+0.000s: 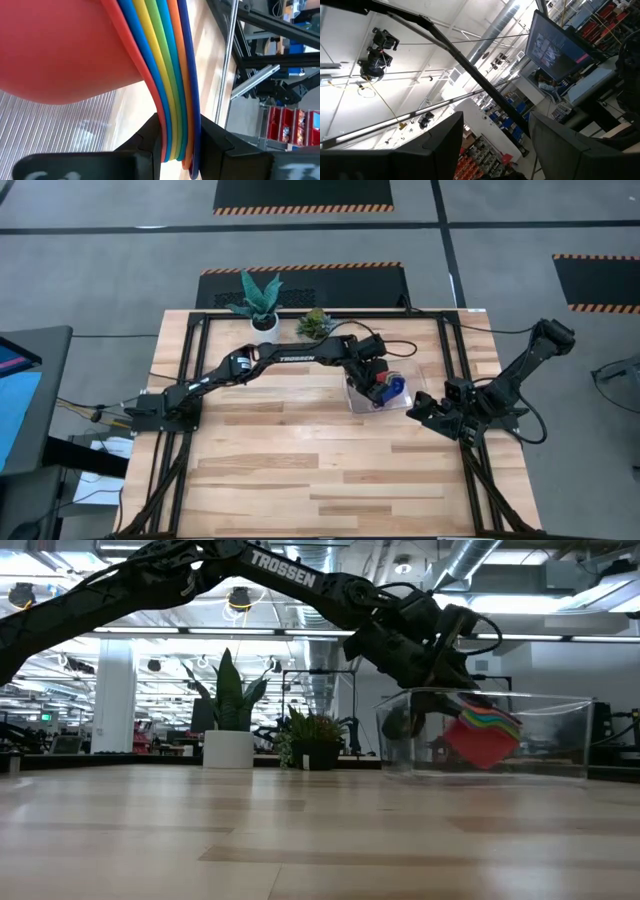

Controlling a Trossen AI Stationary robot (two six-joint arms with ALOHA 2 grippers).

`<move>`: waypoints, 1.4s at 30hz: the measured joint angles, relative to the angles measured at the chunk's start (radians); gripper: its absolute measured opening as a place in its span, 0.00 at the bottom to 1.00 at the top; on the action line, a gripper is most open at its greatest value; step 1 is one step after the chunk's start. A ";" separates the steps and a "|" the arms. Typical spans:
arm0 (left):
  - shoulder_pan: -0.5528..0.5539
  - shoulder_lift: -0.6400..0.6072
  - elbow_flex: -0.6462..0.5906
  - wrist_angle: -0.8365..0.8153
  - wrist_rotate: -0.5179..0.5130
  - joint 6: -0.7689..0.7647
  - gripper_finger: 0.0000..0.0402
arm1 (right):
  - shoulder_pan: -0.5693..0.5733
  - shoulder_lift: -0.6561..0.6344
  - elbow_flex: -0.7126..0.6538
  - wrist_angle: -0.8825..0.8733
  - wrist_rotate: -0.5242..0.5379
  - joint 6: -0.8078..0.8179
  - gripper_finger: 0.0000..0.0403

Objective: Nest measuring cups in basket
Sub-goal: Put the nested measuring cups into the transparent bin, then adjust the nested measuring cups in the transparent bin

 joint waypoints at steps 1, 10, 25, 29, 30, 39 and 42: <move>-0.002 0.000 0.000 0.000 0.001 0.000 0.17 | 0.000 0.000 0.000 0.000 0.000 0.000 0.62; -0.003 -0.001 0.000 0.002 0.033 -0.031 0.43 | 0.000 0.000 0.000 0.000 0.000 0.000 0.62; 0.017 -0.001 0.007 0.003 0.048 -0.072 0.45 | 0.000 0.000 0.000 0.001 0.000 0.000 0.62; 0.032 -0.001 0.029 0.010 0.040 -0.076 0.45 | 0.000 0.000 0.000 0.000 -0.001 0.001 0.62; 0.034 -0.001 0.037 0.008 0.032 -0.076 0.45 | 0.000 0.000 0.000 0.000 -0.001 0.002 0.62; 0.053 -0.025 0.050 -0.029 -0.023 -0.045 0.45 | 0.000 0.000 0.000 -0.023 -0.006 0.003 0.62; 0.047 -0.042 0.050 -0.040 -0.104 0.027 0.46 | 0.000 0.001 0.000 -0.049 -0.010 0.002 0.62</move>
